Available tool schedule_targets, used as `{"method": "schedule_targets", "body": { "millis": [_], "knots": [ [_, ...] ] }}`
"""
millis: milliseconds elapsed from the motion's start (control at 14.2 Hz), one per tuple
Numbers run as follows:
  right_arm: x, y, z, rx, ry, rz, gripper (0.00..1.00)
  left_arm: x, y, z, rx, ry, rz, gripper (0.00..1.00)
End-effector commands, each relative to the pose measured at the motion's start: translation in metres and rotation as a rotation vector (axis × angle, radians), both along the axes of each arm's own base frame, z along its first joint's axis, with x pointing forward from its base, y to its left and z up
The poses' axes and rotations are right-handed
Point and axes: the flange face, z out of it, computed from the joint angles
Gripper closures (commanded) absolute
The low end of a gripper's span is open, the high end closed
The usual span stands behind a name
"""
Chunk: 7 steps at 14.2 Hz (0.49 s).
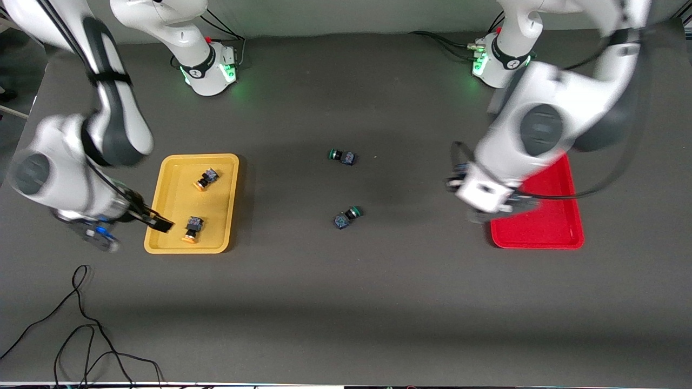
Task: Place red and yellow buttons in trays
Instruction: 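Place the yellow button in the yellow tray while the left gripper carries red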
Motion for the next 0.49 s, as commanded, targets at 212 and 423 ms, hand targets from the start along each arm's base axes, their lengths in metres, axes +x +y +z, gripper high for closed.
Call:
{"method": "schedule_targets", "body": {
  "millis": [212, 423],
  "knots": [
    [-0.066, -0.006, 0.142, 0.05, -0.113, 0.242, 0.0, -0.013, 0.201, -0.043, 0.001, 0.055, -0.135, 0.95],
    [-0.095, 0.01, 0.177, 0.017, -0.113, 0.348, 0.0, -0.035, 0.254, -0.116, -0.018, 0.016, -0.149, 0.94]
  ]
}}
